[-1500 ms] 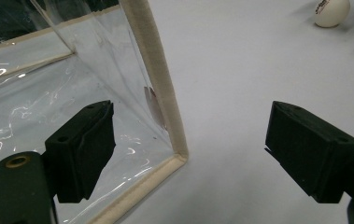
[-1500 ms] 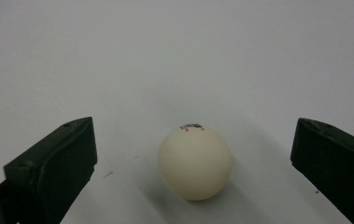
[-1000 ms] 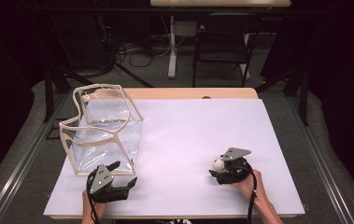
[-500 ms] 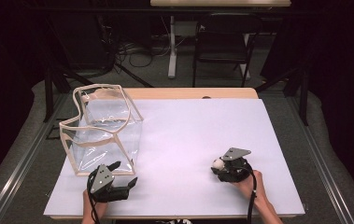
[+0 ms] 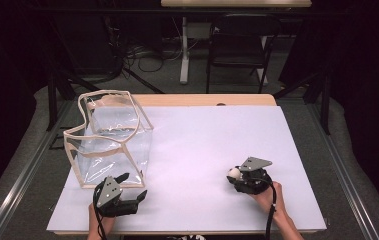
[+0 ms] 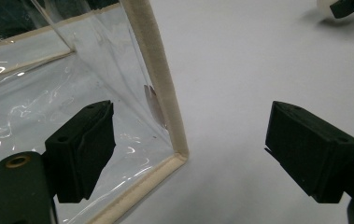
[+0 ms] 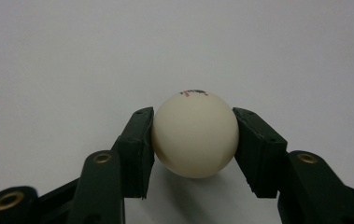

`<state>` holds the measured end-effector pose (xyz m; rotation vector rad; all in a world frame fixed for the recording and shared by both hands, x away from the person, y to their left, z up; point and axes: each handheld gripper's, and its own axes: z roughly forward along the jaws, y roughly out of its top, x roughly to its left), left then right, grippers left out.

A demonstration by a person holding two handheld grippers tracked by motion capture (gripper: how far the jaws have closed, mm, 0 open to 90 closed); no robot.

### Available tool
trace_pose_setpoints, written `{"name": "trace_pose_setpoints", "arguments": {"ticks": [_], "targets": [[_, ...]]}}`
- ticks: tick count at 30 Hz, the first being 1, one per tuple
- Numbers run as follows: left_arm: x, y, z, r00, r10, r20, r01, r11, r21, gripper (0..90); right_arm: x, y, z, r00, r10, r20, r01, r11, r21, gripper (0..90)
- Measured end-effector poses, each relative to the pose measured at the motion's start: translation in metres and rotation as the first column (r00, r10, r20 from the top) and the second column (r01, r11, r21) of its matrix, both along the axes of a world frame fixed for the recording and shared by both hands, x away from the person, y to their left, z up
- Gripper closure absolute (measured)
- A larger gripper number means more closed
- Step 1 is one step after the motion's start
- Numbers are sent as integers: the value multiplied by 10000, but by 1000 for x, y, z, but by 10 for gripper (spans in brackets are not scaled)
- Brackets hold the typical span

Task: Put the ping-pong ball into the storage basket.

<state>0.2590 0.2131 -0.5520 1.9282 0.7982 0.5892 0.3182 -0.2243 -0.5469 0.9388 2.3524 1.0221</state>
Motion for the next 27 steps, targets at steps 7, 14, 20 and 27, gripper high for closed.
{"name": "trace_pose_setpoints", "arguments": {"ticks": [7,14,20,27], "targets": [[0,-1,0,10000,-23,3,23,10000,-22,160,-5,0,8,9991,-5,423,-4,9998,200,506],[0,-1,0,10000,-7,-6,7,10000,-23,160,-10,1,16,9961,9,884,-48,9990,434,506],[0,-1,0,10000,-18,-10,18,10000,12,160,-12,3,21,9951,-1,986,-51,9986,529,506],[0,-1,0,10000,-9,-45,9,10000,11,160,-12,3,25,9939,3,1103,-70,9981,610,507]]}}
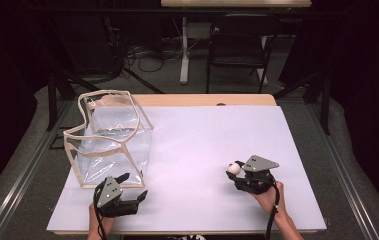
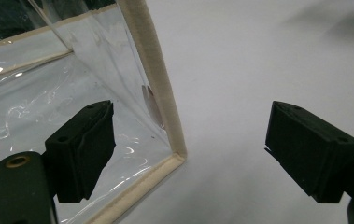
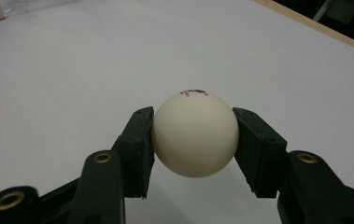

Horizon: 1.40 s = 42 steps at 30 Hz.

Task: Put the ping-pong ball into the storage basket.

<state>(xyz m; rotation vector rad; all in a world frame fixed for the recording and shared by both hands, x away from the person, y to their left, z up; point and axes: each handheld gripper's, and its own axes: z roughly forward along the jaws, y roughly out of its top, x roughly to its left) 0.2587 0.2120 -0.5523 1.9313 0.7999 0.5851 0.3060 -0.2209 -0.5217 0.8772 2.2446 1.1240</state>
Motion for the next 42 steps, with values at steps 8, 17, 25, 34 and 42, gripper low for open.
{"name": "trace_pose_setpoints", "arguments": {"ticks": [8,17,25,34,42], "targets": [[0,0,0,10000,0,12,0,10000,-38,160,-1,5,5,9999,21,127,-21,10000,34,507],[0,1,0,10000,27,1,-27,10000,-78,160,-1,8,12,9997,-15,250,13,10000,94,508],[0,2,0,10000,63,-13,-63,10000,-78,160,-2,11,15,9997,71,249,-75,9998,167,508],[0,2,-1,10000,95,-20,-95,9999,-116,160,0,15,22,9991,191,391,-199,9996,198,508],[0,2,0,10000,83,-45,-84,9999,-67,160,2,20,25,9985,297,458,-306,9994,190,507]]}}
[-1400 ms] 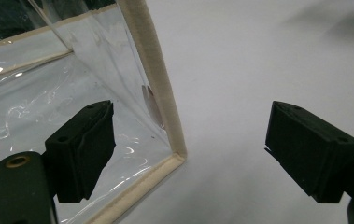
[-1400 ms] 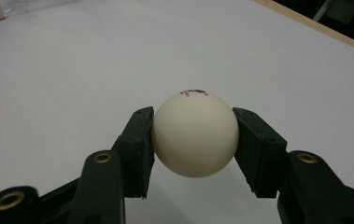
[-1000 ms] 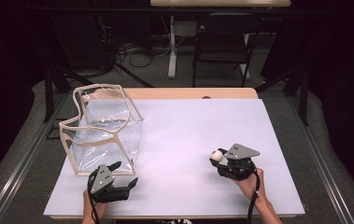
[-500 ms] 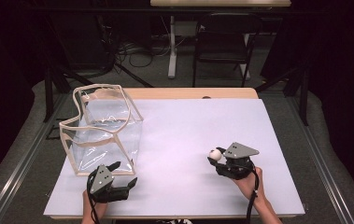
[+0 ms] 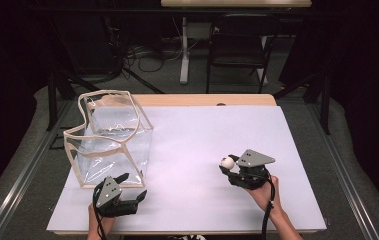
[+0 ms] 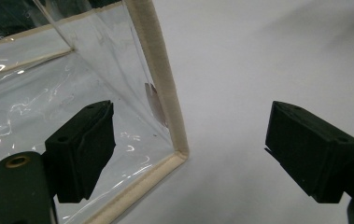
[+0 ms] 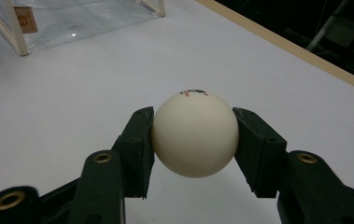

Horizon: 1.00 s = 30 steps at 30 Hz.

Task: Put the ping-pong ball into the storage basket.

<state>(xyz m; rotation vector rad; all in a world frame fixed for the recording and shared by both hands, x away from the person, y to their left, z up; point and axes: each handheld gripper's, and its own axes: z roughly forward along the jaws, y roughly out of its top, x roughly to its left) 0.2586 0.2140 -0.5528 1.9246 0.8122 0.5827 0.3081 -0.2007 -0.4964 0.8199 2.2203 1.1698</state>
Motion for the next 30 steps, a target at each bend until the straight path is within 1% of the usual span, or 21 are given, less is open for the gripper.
{"name": "trace_pose_setpoints", "arguments": {"ticks": [9,11,14,18,27,30], "targets": [[0,0,0,10000,-33,35,32,10000,12,160,2,4,6,9999,164,31,-165,9998,143,509],[0,0,0,10000,-34,43,34,10000,10,160,2,5,7,9996,247,99,-249,9995,191,508],[0,0,0,10000,-36,44,36,10000,17,160,3,7,9,9996,229,148,-231,9997,111,508],[0,0,0,10000,-50,38,50,10000,22,160,5,8,11,9994,312,139,-316,9992,262,508],[0,0,1,10000,-68,64,68,10000,21,160,8,14,16,9995,299,132,-302,9991,297,509],[0,1,1,10000,-7,68,7,10000,16,160,9,16,17,9994,313,124,-317,9989,335,509]]}}
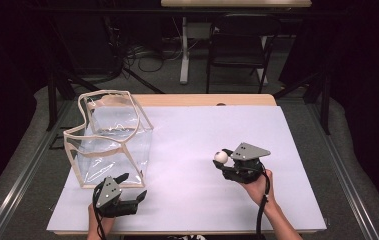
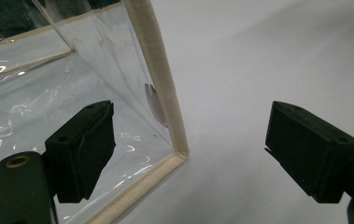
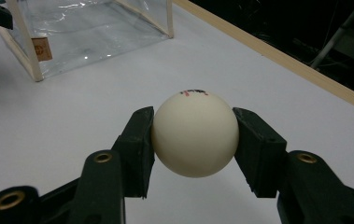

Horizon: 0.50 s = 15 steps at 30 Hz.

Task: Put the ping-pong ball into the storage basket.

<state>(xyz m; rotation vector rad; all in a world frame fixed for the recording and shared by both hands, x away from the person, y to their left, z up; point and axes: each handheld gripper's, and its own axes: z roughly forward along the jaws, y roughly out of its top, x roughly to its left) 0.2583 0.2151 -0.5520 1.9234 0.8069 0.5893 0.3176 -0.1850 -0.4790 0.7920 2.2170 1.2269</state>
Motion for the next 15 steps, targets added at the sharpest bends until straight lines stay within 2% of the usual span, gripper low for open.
{"name": "trace_pose_setpoints", "arguments": {"ticks": [15], "targets": [[0,-1,0,10000,20,-44,-20,10000,-7,160,7,10,4,9994,319,-128,-316,9992,240,509]]}}
